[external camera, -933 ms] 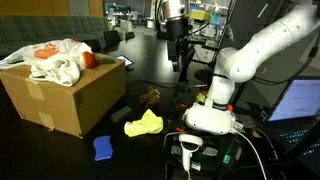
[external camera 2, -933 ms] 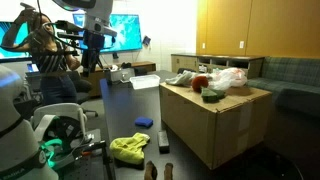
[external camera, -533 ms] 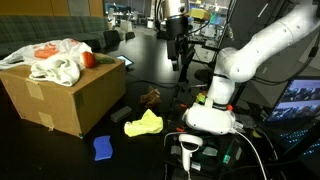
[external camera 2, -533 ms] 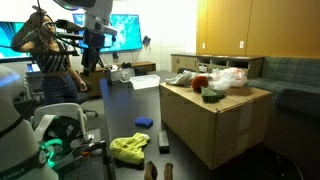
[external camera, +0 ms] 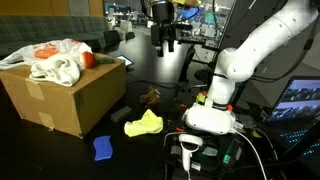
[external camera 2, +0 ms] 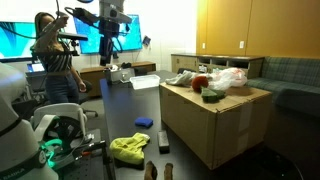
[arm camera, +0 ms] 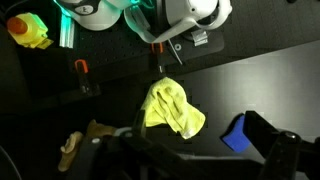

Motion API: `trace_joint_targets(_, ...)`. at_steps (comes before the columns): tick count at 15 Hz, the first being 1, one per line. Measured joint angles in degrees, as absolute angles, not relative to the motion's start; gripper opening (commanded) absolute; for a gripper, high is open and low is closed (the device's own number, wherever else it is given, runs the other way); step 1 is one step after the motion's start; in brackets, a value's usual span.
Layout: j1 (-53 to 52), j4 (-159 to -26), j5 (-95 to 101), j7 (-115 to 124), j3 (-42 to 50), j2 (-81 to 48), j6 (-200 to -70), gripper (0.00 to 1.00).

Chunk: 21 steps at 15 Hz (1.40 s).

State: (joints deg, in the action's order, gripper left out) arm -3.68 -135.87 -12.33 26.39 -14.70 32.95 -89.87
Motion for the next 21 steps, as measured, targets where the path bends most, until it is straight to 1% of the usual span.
trace_joint_targets(8, -3.3, -116.4, -2.0, 26.5, -16.0, 14.9, -91.6, 1.0)
trace_joint_targets(15, -8.2, -103.4, 8.6, 31.7, -17.2, -0.7, -100.1, 1.0)
trace_joint_targets(21, -11.9, -93.9, 15.9, 33.8, -14.2, -11.5, -105.1, 1.0)
